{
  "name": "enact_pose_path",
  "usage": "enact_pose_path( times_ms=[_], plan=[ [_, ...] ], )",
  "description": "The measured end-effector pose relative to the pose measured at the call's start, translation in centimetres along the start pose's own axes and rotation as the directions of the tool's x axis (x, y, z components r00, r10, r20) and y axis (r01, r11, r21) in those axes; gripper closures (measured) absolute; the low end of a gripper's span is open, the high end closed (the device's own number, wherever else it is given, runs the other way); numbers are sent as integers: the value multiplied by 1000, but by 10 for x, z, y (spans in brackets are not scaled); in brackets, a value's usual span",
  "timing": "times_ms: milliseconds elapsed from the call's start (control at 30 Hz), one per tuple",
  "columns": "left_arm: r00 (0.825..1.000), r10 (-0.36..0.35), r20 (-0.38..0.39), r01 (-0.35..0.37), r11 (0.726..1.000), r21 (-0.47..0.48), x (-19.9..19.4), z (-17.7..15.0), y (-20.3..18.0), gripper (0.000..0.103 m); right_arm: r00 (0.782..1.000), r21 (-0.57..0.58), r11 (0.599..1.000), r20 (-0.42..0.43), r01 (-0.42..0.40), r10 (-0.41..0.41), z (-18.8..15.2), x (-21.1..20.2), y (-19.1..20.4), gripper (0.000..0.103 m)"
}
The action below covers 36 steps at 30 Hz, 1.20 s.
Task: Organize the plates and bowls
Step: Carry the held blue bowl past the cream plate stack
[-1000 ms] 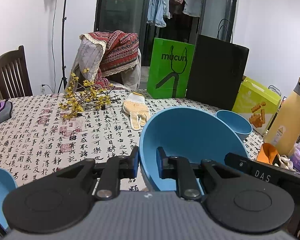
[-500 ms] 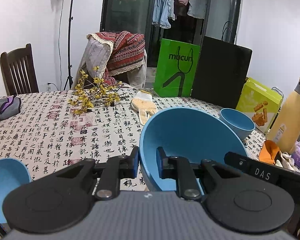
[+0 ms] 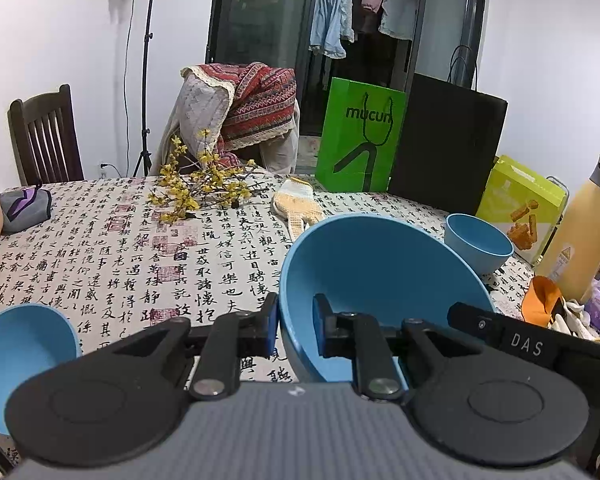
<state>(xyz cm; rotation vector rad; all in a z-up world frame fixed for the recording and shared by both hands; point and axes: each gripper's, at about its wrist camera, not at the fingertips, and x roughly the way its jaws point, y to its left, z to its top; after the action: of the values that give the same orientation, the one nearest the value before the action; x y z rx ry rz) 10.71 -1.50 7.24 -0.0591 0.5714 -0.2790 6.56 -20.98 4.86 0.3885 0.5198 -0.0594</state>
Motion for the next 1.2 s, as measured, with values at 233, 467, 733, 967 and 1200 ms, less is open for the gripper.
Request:
enact_pose_path(
  times_ms=[233, 467, 733, 967, 1200],
  plan=[
    [1000, 5, 15, -5, 1000, -5, -7, -3, 7, 85, 1000, 4, 1000, 4, -18, 18, -6, -1, 6, 94],
    [1000, 12, 22, -12, 1000, -7, -11, -7, 14, 85, 1000, -1, 1000, 8, -27, 27, -13, -2, 14, 94],
    [999, 16, 32, -16, 1000, -15, -16, -10, 27, 85, 999, -18, 999, 14, -37, 38, -18, -2, 26, 94],
    [999, 23, 39, -22, 1000, -19, -18, -13, 37, 85, 999, -28, 998, 6, -49, 49, -23, 2, 34, 94],
    [998, 27, 49, -25, 999, -38, -22, -14, 48, 85, 998, -39, 997, 4, -65, 65, -27, 3, 42, 94]
  ],
)
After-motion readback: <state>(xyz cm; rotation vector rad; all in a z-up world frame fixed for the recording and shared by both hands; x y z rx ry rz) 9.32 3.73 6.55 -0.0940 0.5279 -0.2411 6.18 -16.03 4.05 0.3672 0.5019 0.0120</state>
